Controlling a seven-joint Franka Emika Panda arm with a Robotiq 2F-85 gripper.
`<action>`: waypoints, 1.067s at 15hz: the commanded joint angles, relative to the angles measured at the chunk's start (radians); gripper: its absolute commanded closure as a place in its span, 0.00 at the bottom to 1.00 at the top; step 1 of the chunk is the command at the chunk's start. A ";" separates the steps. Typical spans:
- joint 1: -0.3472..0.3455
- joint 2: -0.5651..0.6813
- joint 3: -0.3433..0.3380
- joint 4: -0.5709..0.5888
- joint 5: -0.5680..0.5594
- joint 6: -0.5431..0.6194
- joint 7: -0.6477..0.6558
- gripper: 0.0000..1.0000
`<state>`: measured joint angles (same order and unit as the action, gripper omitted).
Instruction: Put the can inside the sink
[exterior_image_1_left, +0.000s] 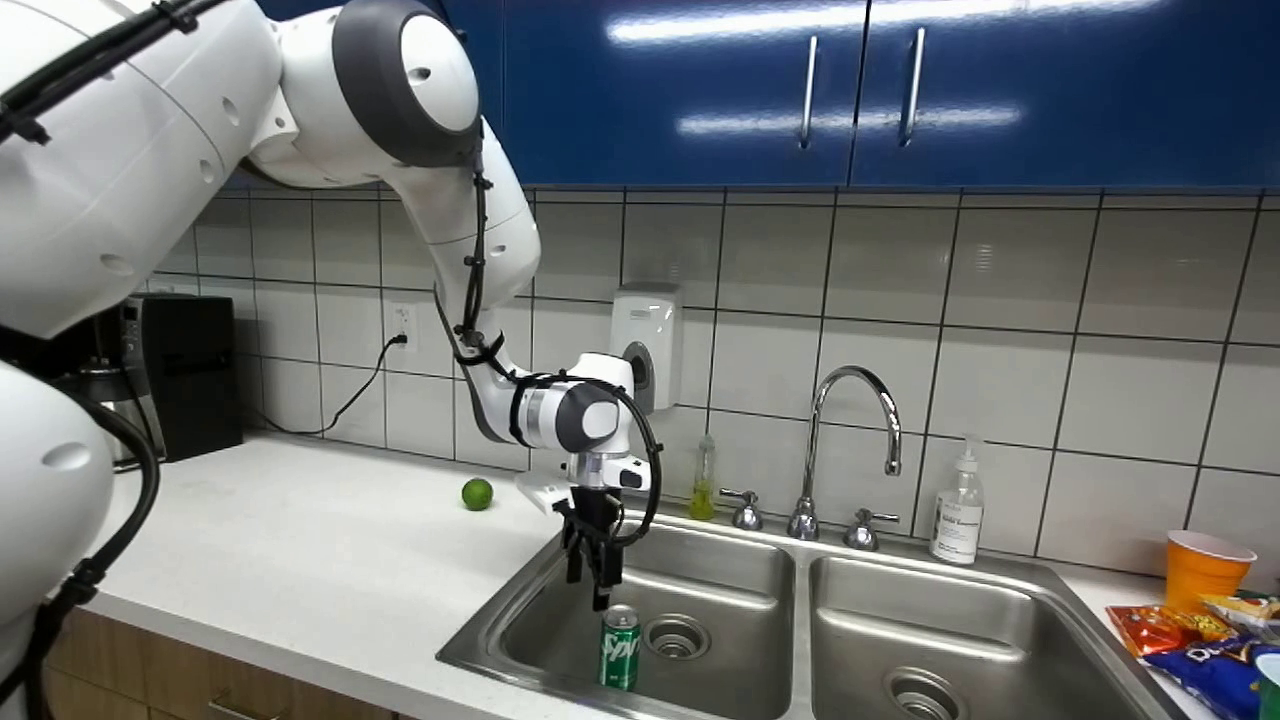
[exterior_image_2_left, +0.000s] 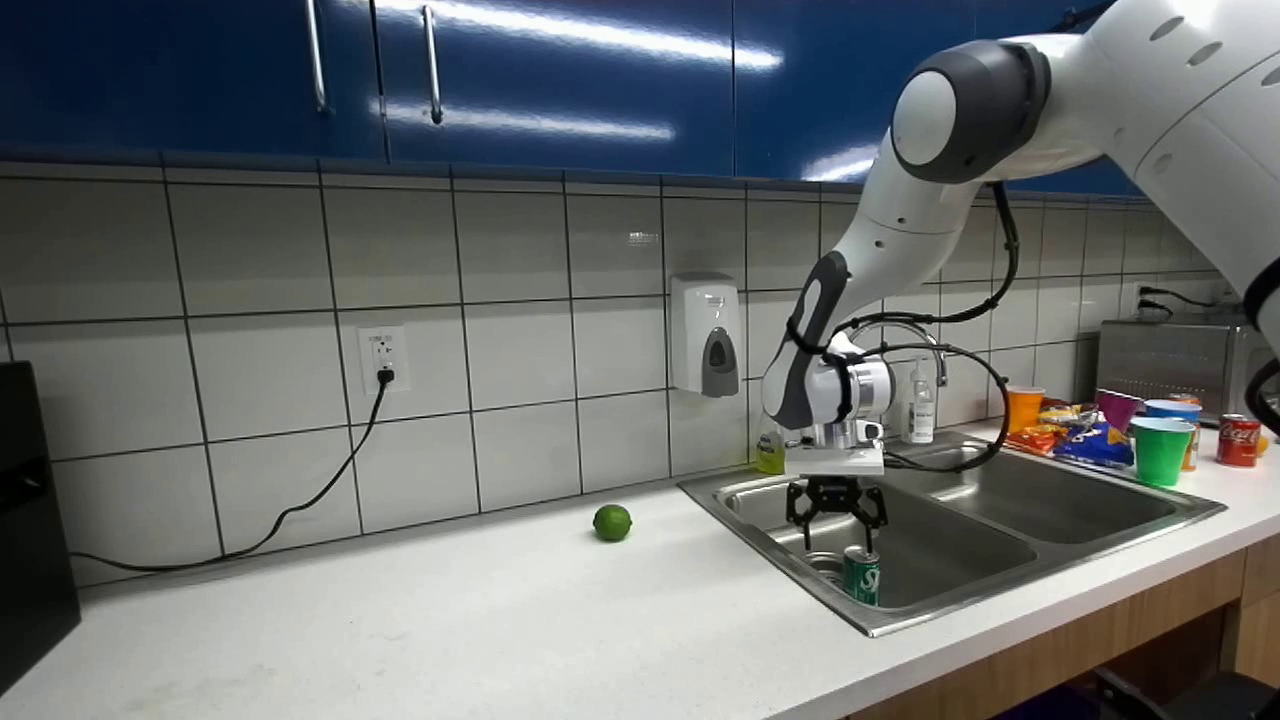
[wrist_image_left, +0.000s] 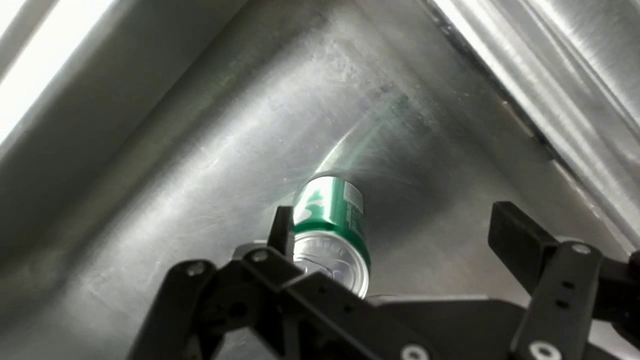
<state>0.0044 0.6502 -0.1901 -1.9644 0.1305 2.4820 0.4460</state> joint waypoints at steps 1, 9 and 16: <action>0.011 -0.097 0.011 -0.070 -0.012 -0.032 -0.013 0.00; 0.041 -0.214 0.037 -0.159 -0.021 -0.053 -0.010 0.00; 0.061 -0.347 0.081 -0.270 -0.022 -0.050 -0.020 0.00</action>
<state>0.0608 0.4122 -0.1317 -2.1526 0.1204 2.4552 0.4448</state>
